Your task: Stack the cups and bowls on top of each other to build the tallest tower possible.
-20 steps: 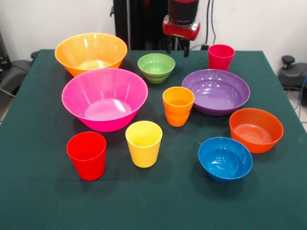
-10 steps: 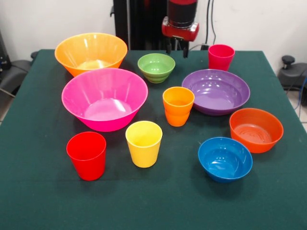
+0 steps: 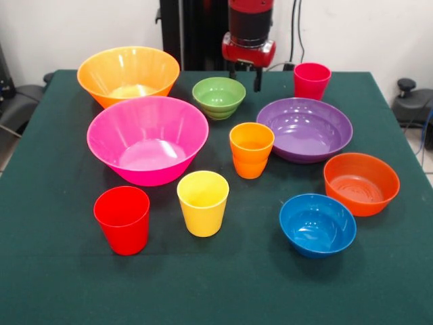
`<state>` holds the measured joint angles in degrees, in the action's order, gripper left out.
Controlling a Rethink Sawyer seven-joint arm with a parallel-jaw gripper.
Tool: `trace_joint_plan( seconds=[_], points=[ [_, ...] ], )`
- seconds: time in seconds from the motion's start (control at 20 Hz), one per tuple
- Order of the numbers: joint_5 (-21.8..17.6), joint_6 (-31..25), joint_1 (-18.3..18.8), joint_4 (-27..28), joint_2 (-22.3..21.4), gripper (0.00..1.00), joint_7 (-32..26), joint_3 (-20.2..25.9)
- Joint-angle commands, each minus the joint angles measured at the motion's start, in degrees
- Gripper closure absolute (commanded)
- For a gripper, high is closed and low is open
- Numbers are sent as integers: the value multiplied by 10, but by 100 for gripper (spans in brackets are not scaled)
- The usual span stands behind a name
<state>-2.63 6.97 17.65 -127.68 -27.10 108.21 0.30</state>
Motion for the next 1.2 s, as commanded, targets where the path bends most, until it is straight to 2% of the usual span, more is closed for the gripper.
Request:
trace_joint_plan(
  seconds=[0.05, 0.55, 0.7, 0.9, 1.2],
  points=[
    [-25, -15, 7, 84, 24, 0, 40, 62],
    [-22, -8, -3, 81, 27, 0, 57, 59],
    [-9, -8, -23, 63, 6, 0, 71, 47],
    [12, -65, -45, 45, -45, 0, 74, 38],
    [20, -146, -59, 47, -99, 0, 62, 26]
  ],
)
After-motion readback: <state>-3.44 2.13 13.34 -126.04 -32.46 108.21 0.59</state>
